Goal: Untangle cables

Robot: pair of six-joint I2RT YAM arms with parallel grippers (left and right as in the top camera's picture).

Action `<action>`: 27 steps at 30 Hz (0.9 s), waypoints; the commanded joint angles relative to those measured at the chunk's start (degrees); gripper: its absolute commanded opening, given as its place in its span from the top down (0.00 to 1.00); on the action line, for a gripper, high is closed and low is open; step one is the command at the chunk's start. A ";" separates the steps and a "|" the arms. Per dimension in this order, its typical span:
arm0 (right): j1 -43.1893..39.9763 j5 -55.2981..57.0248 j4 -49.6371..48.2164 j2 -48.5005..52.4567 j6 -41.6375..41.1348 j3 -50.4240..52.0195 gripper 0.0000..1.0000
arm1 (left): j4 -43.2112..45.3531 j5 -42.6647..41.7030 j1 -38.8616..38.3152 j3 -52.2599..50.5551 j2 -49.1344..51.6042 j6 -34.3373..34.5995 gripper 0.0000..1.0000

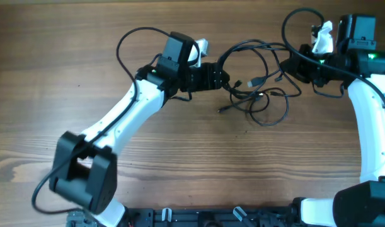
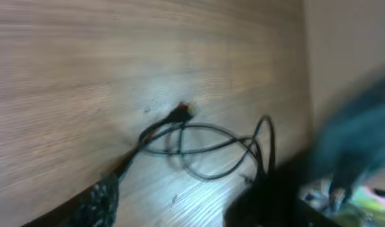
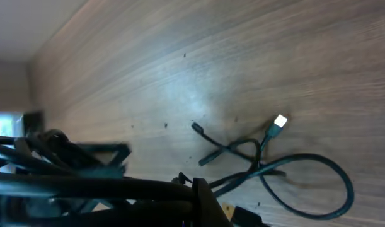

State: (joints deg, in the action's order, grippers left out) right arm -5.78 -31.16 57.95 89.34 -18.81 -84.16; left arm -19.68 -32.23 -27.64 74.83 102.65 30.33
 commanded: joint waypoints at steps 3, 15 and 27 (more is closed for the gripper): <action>0.31 -3.69 1.38 -0.85 4.31 -1.25 0.96 | 8.85 -12.83 0.44 -0.07 3.58 3.19 0.24; 0.13 31.08 -21.94 -0.83 -2.16 -4.72 0.96 | -6.12 -27.54 0.55 -0.07 3.65 -4.61 0.96; 0.15 5.66 -36.37 5.81 -2.71 -4.66 0.96 | -39.65 -29.07 0.00 -0.07 3.65 -25.81 0.96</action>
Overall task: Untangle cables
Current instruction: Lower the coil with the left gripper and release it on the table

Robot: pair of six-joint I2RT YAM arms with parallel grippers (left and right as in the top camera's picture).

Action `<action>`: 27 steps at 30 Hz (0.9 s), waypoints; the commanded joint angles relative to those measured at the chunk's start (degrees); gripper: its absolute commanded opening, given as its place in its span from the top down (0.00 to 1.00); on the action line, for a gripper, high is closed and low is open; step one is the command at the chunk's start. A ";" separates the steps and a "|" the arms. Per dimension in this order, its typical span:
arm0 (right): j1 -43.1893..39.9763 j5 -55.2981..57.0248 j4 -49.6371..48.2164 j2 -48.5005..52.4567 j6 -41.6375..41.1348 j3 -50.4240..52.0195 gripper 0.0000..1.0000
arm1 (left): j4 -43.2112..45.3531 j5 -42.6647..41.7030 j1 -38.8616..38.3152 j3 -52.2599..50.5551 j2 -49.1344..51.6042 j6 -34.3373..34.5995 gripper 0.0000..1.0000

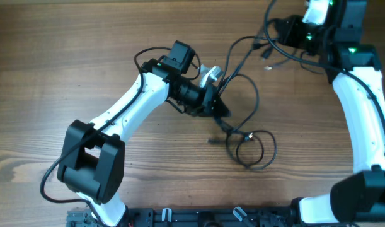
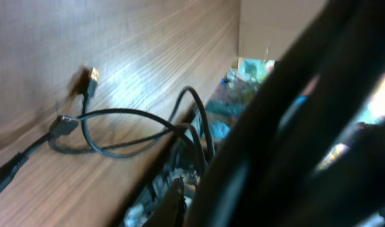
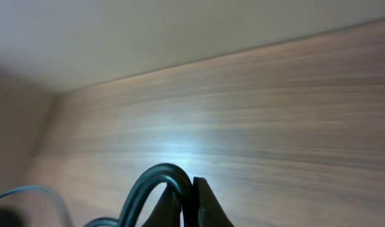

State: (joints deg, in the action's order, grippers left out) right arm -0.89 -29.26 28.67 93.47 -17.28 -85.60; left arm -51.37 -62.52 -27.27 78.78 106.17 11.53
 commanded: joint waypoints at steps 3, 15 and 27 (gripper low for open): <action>-4.76 12.74 -7.50 4.11 -8.22 -3.21 0.96 | -13.64 1.29 -0.37 -4.02 0.13 -11.37 0.96; -4.74 2.16 13.88 -2.86 0.42 -3.21 0.25 | -9.09 18.53 0.17 -3.56 -0.11 -0.04 0.96; -4.76 2.21 23.02 -11.02 5.81 -3.21 0.25 | -9.42 45.27 0.11 3.10 -15.08 11.17 0.28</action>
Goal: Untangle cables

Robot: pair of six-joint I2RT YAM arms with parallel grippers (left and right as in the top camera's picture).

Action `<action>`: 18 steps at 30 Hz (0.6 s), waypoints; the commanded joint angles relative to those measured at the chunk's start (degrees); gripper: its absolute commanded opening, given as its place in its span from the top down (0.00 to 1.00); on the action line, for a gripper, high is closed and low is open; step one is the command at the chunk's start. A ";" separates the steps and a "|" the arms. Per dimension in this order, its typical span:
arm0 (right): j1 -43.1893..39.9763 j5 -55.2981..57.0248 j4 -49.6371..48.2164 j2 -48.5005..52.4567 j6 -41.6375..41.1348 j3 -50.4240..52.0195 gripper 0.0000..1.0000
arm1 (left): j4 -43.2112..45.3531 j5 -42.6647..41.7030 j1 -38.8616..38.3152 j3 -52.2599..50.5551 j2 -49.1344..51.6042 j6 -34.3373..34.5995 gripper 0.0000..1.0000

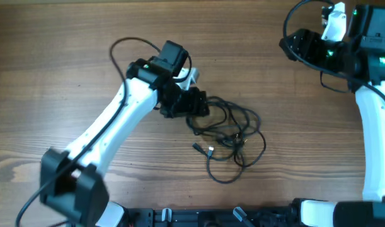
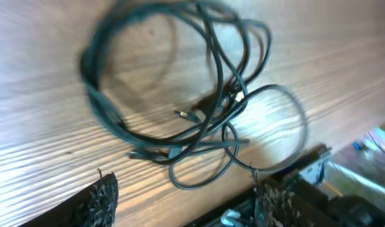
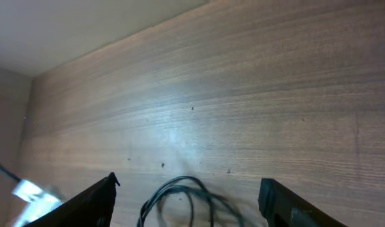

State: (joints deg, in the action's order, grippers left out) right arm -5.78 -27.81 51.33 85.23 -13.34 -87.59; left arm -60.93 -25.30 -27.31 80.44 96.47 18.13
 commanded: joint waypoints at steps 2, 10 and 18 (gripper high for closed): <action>0.13 0.76 1.01 -3.19 2.75 -1.22 0.25 | 0.07 11.04 0.15 1.44 -9.81 6.82 0.32; 0.68 0.72 2.89 -2.99 2.86 -1.20 0.20 | -4.61 23.56 -3.52 0.48 -15.78 23.04 0.40; 8.20 2.64 4.74 0.79 4.09 -1.18 0.20 | 8.09 19.93 -1.42 -16.70 -14.19 34.60 0.62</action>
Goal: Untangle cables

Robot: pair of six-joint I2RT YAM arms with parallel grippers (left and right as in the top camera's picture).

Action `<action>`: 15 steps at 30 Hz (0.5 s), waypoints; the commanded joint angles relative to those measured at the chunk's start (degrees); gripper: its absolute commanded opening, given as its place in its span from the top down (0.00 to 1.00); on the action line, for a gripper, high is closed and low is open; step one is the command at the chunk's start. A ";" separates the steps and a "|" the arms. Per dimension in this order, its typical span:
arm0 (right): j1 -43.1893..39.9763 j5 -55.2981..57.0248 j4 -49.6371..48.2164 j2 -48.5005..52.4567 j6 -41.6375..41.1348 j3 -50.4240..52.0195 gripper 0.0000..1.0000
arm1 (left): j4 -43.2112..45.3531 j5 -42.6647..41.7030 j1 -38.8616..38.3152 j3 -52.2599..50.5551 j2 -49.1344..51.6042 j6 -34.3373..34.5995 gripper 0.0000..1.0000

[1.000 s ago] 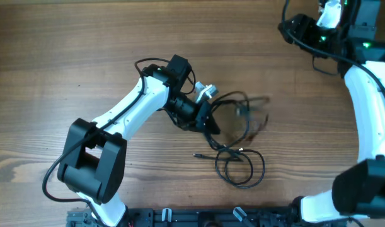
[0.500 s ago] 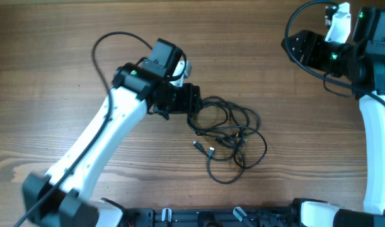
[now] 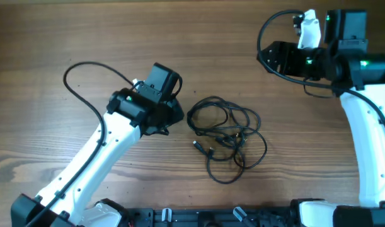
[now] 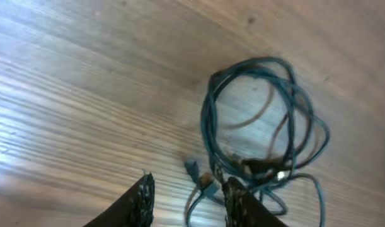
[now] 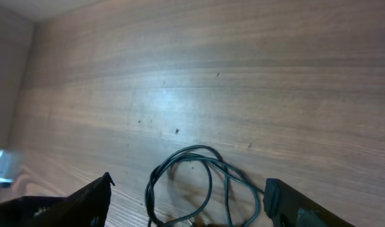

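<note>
A tangle of thin black cables (image 3: 227, 135) lies in a loose heap on the wooden table, with loops at its top and plug ends on its left side. My left gripper (image 3: 175, 116) is open just left of the heap, touching nothing. In the left wrist view the cables (image 4: 261, 126) lie ahead of the left gripper (image 4: 189, 202), and a plug end shows on the table between the fingertips. My right gripper (image 3: 271, 57) is open, high at the back right, apart from the heap. The right wrist view looks down past the right gripper (image 5: 187, 208) at the cables (image 5: 198, 173).
The wooden table (image 3: 53, 38) stretches bare to the left and back. My left arm's own black lead (image 3: 85, 68) loops over the table behind the arm. A dark rail (image 3: 198, 217) runs along the front edge.
My left gripper has drawn back to the left, from the heap's left edge to a short gap beside it. My right gripper has shifted a little left. The heap lies much as before.
First both grippers were at the tangle near the table's back, the right shut on cables. Then the cables hung stretched between the left gripper at mid-table and the right one far back. Then both stood open, with the cables heaped at mid-table, where they still lie.
</note>
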State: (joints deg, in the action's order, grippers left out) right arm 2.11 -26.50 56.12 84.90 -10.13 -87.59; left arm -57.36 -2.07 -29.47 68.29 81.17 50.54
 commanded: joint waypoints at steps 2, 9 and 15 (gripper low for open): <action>0.31 1.33 -0.13 1.14 0.52 -1.18 0.21 | 14.51 -7.67 0.74 -8.57 4.66 -1.55 0.62; 0.31 1.33 0.42 1.14 0.55 -1.18 0.20 | 24.63 -14.51 0.76 -8.76 18.38 -5.84 0.61; 0.31 1.33 0.83 1.14 0.57 -1.18 0.20 | 31.21 -17.88 0.90 -8.74 23.19 -5.77 0.96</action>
State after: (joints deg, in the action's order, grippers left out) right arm 2.22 -25.76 56.62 85.52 -10.15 -87.59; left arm -27.66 -18.04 -29.06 59.83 103.63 45.69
